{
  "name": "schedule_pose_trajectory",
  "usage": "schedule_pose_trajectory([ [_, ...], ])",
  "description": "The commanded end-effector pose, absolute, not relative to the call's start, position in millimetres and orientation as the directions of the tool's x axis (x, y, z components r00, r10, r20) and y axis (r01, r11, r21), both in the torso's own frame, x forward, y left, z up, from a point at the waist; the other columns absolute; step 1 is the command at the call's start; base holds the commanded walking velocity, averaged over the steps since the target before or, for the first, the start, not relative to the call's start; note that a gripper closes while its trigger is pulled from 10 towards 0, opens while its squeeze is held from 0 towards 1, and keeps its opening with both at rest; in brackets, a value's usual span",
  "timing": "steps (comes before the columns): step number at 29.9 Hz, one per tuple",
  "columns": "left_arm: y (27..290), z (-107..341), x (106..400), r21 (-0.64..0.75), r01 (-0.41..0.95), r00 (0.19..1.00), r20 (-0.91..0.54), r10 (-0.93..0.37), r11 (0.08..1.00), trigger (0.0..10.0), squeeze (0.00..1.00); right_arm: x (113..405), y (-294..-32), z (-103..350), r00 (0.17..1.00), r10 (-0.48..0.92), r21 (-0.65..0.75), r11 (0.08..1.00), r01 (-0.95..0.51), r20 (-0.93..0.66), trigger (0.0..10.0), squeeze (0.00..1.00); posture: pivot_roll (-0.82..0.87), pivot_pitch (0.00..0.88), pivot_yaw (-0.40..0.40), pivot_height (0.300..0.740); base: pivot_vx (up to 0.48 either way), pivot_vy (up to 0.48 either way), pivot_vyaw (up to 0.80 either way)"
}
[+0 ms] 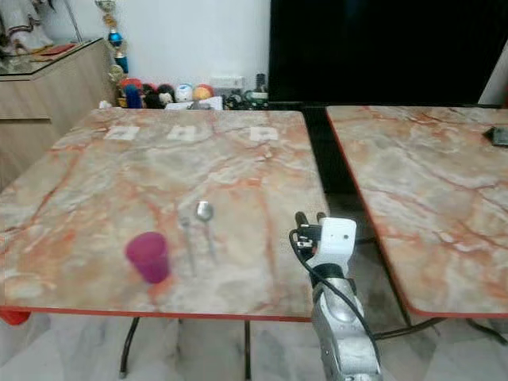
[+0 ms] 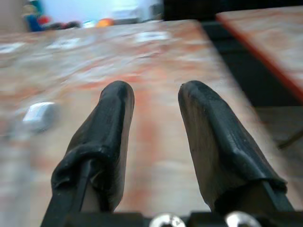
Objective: Setting the table
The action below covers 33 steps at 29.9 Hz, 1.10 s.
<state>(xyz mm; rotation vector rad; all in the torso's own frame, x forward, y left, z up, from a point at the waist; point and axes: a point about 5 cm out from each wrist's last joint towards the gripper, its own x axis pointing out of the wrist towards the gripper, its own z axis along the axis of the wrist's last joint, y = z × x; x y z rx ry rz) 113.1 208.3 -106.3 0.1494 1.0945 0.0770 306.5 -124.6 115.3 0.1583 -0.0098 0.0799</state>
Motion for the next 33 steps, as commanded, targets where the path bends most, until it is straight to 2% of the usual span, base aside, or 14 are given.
schedule_pose_trajectory([
  [1, 194, -110, 110, 0.109, 0.012, 0.441, -0.893, 0.093, 0.994, 10.0, 0.00, 307, -128, 117, 0.997, 0.078, 0.138, 0.987, -0.080, 0.018, 10.0, 0.00, 0.01, 0.000, -0.034, 0.740, 0.000, 0.401, 0.00],
  [6, 194, -110, 110, 0.109, 0.012, 0.442, -0.892, 0.092, 0.994, 10.0, 0.00, 308, -128, 117, 0.997, 0.081, 0.136, 0.987, -0.083, 0.019, 10.0, 0.00, 0.01, 0.000, -0.034, 0.740, 0.000, 0.385, 0.00],
  [15, 194, -109, 111, 0.108, 0.010, 0.452, -0.887, 0.092, 0.994, 10.0, 0.00, 308, -129, 119, 0.997, 0.065, 0.134, 0.989, -0.069, 0.032, 10.0, 0.00, 0.01, 0.000, -0.035, 0.740, 0.000, 0.000, 0.00],
  [18, 194, -109, 111, 0.104, 0.002, 0.456, -0.885, 0.091, 0.995, 10.0, 0.00, 307, -136, 120, 0.999, 0.023, 0.125, 0.992, -0.028, 0.042, 10.0, 0.00, 0.01, 0.000, -0.035, 0.740, 0.000, 0.000, 0.00],
  [21, 194, -109, 111, 0.104, 0.006, 0.455, -0.886, 0.090, 0.995, 10.0, 0.00, 299, -158, 116, 0.995, -0.090, 0.120, 0.989, 0.084, 0.040, 10.0, 0.00, 0.00, 0.000, -0.033, 0.740, 0.000, 0.000, 0.00],
  [23, 194, -109, 111, 0.104, 0.010, 0.454, -0.887, 0.089, 0.994, 10.0, 0.00, 293, -165, 117, 0.993, -0.105, 0.114, 0.989, 0.098, 0.055, 10.0, 0.00, -0.01, 0.000, -0.029, 0.740, 0.000, 0.000, 0.00],
  [25, 194, -109, 111, 0.104, 0.020, 0.452, -0.888, 0.084, 0.994, 10.0, 0.00, 290, -164, 123, 0.994, -0.063, 0.066, 0.996, 0.057, 0.093, 10.0, 0.00, -0.02, 0.000, -0.026, 0.740, 0.000, 0.000, 0.00],
  [33, 193, -109, 112, 0.100, 0.018, 0.458, -0.885, 0.081, 0.995, 10.0, 0.00, 304, -135, 156, 0.968, 0.154, 0.075, 0.982, -0.171, 0.200, 10.0, 0.00, -0.01, 0.000, -0.033, 0.740, 0.000, 0.000, 0.00],
])
